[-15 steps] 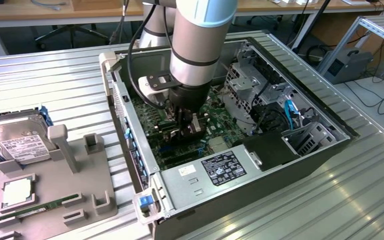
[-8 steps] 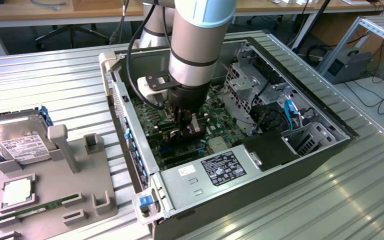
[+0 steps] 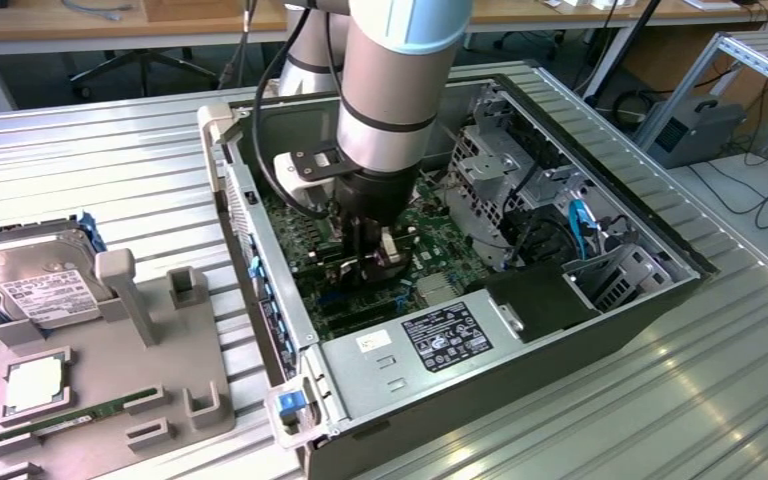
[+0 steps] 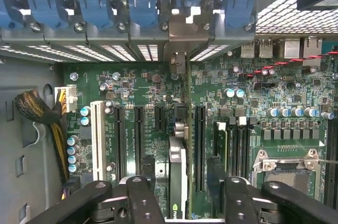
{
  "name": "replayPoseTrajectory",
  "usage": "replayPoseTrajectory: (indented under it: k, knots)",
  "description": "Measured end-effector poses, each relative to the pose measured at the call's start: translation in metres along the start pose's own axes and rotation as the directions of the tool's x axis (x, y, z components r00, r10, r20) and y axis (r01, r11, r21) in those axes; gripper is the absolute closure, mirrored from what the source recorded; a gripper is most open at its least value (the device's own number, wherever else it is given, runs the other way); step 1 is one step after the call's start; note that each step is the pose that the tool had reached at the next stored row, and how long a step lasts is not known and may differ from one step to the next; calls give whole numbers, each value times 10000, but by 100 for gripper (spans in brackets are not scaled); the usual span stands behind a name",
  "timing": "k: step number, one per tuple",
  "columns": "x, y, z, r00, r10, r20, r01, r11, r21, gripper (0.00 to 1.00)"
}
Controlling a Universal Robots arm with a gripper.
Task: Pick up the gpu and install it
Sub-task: 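Insert the gpu into the slot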
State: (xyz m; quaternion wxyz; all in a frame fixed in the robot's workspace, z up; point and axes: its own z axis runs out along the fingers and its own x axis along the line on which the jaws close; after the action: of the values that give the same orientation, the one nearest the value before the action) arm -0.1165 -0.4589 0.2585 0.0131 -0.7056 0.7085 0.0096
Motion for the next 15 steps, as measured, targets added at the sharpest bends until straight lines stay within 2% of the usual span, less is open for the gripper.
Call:
replayPoseTrajectory:
  k: [5,12,14,15]
  knots:
    - [-12,-2,-216,10000,-1,5,1,10000,4,48]
    - [-39,-5,-824,10000,-1,4,1,10000,3,48]
    - [-44,-5,-949,10000,-1,4,1,10000,3,48]
    - [-44,-5,-962,10000,0,5,0,10000,3,48]
